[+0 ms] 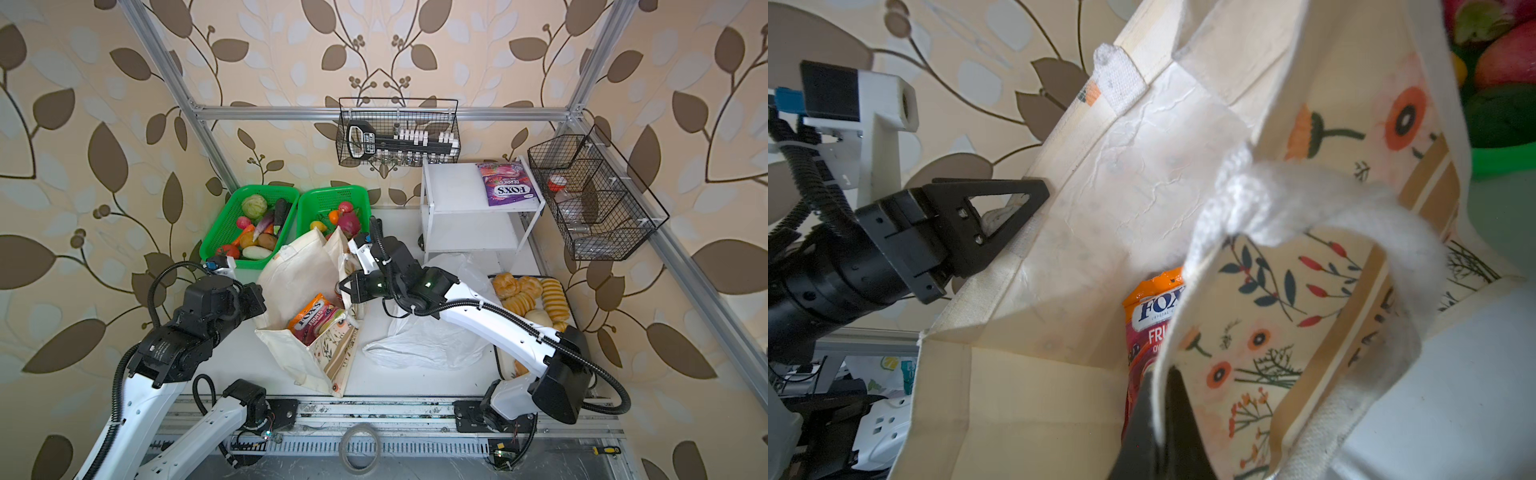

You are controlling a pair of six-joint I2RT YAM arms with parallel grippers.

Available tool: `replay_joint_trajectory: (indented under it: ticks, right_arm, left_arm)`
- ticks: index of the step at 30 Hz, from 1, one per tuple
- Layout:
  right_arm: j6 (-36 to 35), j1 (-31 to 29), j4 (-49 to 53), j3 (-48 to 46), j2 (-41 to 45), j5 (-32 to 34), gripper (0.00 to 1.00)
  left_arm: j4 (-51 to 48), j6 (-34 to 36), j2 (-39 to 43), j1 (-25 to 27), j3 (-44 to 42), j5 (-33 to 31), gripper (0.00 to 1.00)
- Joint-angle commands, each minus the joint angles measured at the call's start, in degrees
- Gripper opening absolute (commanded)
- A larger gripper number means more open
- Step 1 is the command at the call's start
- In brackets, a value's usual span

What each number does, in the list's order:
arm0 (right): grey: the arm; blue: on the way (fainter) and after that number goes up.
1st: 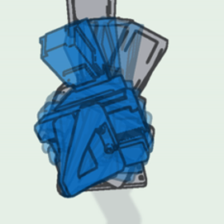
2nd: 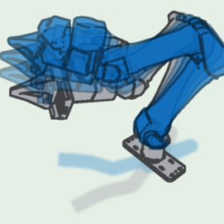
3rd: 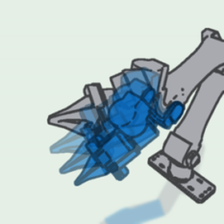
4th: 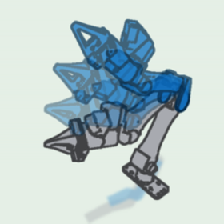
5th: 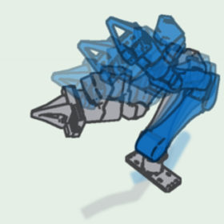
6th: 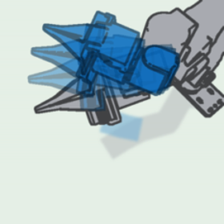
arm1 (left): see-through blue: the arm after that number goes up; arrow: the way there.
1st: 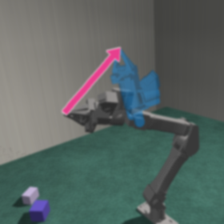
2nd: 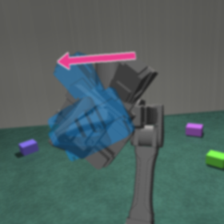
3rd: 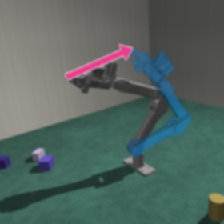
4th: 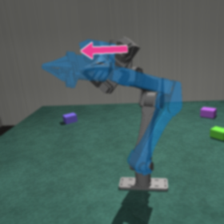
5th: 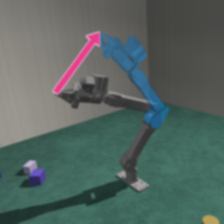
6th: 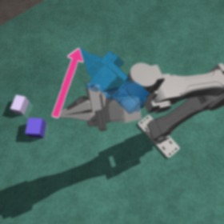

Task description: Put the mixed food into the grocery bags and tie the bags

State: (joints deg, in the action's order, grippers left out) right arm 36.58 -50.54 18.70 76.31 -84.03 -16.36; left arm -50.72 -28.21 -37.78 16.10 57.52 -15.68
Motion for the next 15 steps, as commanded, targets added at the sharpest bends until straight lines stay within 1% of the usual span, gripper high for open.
replay_joint_trajectory:
  ticks: [1, 7, 11, 15]
  right_arm:
    - [0.4, -1.9, -4.0, 5.9, -3.6, -2.7, 0.0]
    - [1.9, -4.3, -5.8, 12.0, -10.5, -3.9, 0.0]
    - [2.8, -5.6, -7.6, 15.4, -14.3, -4.8, 0.0]
    - [4.4, -6.1, -10.3, 18.6, -18.0, -5.4, 0.0]
  left_arm:
    - [2.2, 2.0, 0.1, -0.5, 4.8, -12.1, 0.0]
    - [1.0, 3.4, -0.9, -0.5, 7.3, -18.2, 0.0]
    - [0.6, 6.1, -1.4, -0.5, 8.1, -24.7, 0.0]
    - [2.6, 8.6, -1.7, -0.7, 8.0, -29.4, 0.0]
